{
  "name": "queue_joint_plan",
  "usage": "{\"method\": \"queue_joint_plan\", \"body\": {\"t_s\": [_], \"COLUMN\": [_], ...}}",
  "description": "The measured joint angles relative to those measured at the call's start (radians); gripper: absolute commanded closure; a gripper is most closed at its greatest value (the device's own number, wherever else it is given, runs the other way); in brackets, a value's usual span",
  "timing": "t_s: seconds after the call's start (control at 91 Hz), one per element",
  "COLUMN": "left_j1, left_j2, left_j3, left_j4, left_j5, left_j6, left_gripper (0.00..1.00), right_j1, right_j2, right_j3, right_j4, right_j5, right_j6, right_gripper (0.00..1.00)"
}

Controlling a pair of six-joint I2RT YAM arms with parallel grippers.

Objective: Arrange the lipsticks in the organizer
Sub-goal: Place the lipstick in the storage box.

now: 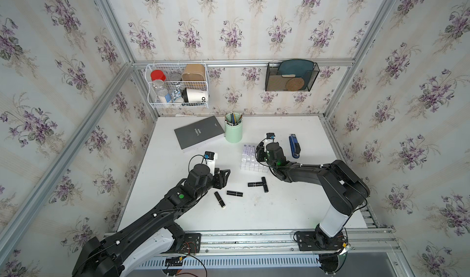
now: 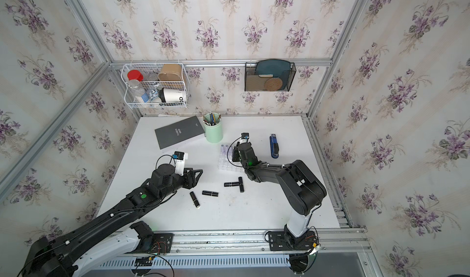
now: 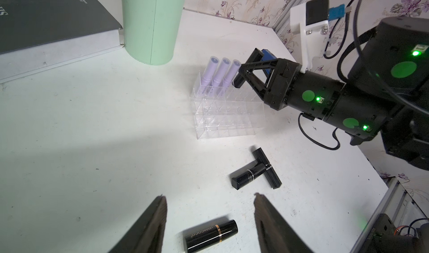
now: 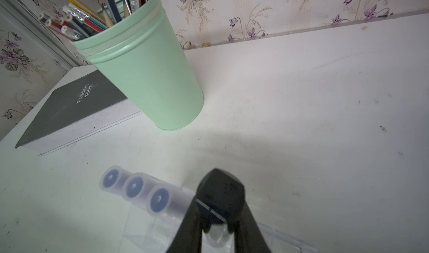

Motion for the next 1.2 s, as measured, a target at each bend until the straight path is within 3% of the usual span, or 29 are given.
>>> {"method": "queue_joint_plan", "body": {"t_s": [0.11, 0.33, 0.517, 0.747, 0.813, 0.868, 0.956, 1.077, 1.198], "left_j1": [0.002, 0.005, 0.005, 0.010, 0.022, 0.036, 0.077, 0.168, 0.196], "left_j2": [-0.013, -0.019, -0.039, -0.093, -0.126, -0.158, -0.213, -0.271, -0.175], "left_j3": [0.000, 0.000, 0.010, 0.043, 0.064, 0.070, 0.053, 0.001, 0.027], "left_j4": [0.000, 0.000, -0.006, -0.105, -0.154, -0.196, -0.277, -0.356, -0.422], "left_j5": [0.003, 0.003, -0.003, -0.073, -0.133, -0.190, -0.254, -0.241, -0.185], "left_j6": [0.000, 0.000, -0.003, -0.017, -0.030, -0.054, -0.114, -0.185, -0.210], "left_gripper": [0.37, 0.37, 0.36, 0.32, 0.18, 0.16, 0.20, 0.29, 0.33], "right_j1": [0.000, 0.005, 0.012, 0.012, 0.012, 0.012, 0.012, 0.039, 0.133], "right_j2": [0.003, 0.002, -0.029, -0.164, -0.228, -0.276, -0.348, -0.459, -0.526], "right_j3": [-0.004, 0.006, 0.012, 0.016, 0.023, 0.025, 0.012, -0.055, -0.080], "right_j4": [0.009, -0.006, -0.027, -0.123, -0.181, -0.237, -0.349, -0.513, -0.659], "right_j5": [0.004, 0.006, 0.007, -0.022, -0.039, -0.047, -0.085, -0.105, -0.117], "right_j6": [0.003, 0.003, 0.002, 0.040, 0.061, 0.085, 0.121, 0.180, 0.207], "right_gripper": [0.94, 0.65, 0.56, 0.52, 0.51, 0.50, 0.51, 0.52, 0.53]}}
